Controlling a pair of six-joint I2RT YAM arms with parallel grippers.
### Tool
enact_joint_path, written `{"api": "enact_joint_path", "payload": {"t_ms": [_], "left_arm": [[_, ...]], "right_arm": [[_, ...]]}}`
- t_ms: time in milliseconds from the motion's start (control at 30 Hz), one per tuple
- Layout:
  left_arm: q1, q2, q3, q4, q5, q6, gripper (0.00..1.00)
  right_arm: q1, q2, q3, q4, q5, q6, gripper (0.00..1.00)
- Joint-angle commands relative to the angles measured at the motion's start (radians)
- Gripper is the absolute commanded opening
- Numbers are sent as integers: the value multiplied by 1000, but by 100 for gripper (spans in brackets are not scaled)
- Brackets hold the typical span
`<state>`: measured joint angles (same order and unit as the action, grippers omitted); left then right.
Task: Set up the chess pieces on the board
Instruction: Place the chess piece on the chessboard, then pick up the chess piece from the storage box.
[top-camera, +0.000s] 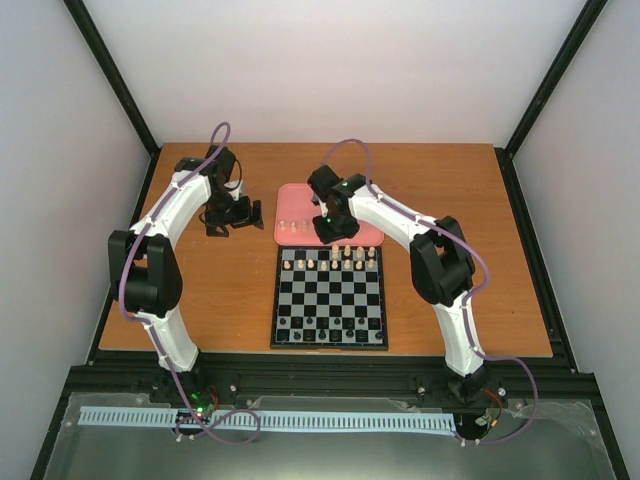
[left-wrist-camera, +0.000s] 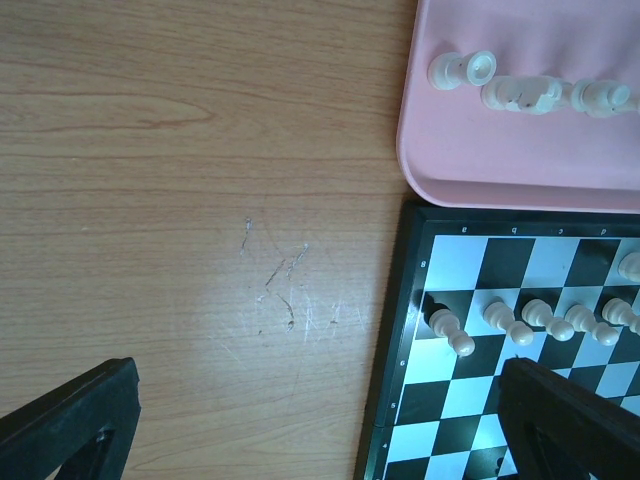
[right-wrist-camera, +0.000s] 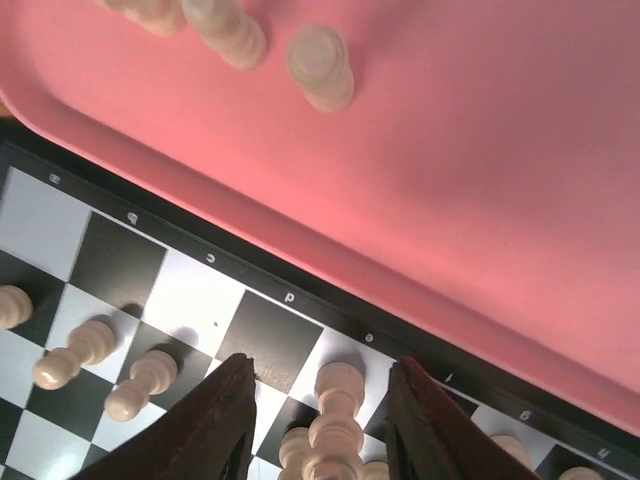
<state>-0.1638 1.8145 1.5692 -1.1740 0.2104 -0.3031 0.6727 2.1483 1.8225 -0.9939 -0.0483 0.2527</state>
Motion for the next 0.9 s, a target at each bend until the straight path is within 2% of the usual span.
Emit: {"api": "enact_joint_path", "payload": {"t_ms": [0, 500, 700, 867], "left_arm": [[-2, -27, 11, 7, 7, -5, 100], [-2, -44, 13, 0, 5, -5, 100], [-3, -44, 12, -1, 6, -5, 100], [-2, -37, 15, -1, 6, -5, 100]], "right_arm": [[-1, -2, 92, -30, 35, 1, 39], [-12, 170, 416, -87, 31, -16, 50], [-18, 239, 463, -81, 31, -5, 51], [-21, 265, 465, -46, 95, 3, 51]]}}
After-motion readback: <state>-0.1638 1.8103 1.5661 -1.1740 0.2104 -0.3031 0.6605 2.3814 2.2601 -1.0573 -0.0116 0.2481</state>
